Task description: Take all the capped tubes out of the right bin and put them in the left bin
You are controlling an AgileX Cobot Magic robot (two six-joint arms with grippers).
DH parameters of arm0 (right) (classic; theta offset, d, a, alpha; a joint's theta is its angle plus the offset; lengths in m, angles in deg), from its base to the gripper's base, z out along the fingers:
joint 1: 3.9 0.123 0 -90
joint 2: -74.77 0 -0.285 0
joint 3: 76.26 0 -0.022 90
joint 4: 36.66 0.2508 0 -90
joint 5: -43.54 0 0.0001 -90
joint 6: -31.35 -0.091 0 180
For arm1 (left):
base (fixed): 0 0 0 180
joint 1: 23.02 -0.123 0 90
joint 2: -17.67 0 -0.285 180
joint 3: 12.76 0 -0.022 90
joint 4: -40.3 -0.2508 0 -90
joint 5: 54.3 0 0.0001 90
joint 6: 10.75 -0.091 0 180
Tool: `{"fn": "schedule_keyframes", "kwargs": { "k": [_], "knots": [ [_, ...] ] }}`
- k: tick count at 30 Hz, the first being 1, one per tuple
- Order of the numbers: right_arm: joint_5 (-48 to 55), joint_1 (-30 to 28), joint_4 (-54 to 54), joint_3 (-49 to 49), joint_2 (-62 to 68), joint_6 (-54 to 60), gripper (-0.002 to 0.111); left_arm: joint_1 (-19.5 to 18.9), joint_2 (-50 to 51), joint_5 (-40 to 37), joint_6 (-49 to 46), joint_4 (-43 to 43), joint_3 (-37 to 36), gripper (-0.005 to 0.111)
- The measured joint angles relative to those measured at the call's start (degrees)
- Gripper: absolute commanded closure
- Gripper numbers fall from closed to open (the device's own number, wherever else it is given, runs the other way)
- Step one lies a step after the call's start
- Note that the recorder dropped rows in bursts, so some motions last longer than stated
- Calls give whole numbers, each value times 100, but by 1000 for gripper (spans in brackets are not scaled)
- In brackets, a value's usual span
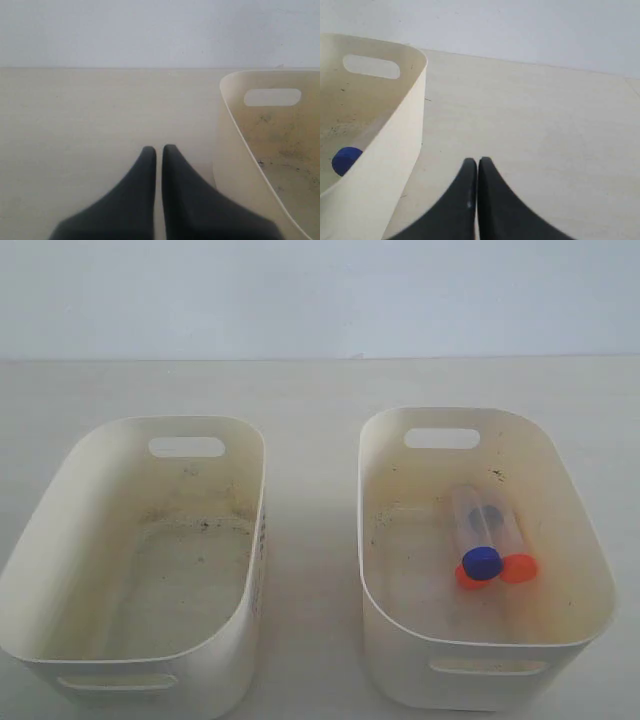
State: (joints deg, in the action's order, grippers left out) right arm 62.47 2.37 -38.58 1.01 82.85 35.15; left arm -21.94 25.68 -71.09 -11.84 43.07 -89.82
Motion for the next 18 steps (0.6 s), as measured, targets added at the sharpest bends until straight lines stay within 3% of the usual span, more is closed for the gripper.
{"fn": "schedule_keyframes", "kwargs": {
  "k": [4, 7, 13, 18],
  "knots": [
    [-53, 0, -17, 0, 0, 330, 108, 0, 0, 0, 0, 0, 0, 103],
    [-985, 0, -46, 0, 0, 1177, 108, 0, 0, 0, 0, 0, 0, 103],
    [-2575, 0, -46, 0, 0, 1320, 108, 0, 0, 0, 0, 0, 0, 103],
    [-5898, 0, 46, -27, -12, 364, 108, 0, 0, 0, 0, 0, 0, 103]
  ]
}}
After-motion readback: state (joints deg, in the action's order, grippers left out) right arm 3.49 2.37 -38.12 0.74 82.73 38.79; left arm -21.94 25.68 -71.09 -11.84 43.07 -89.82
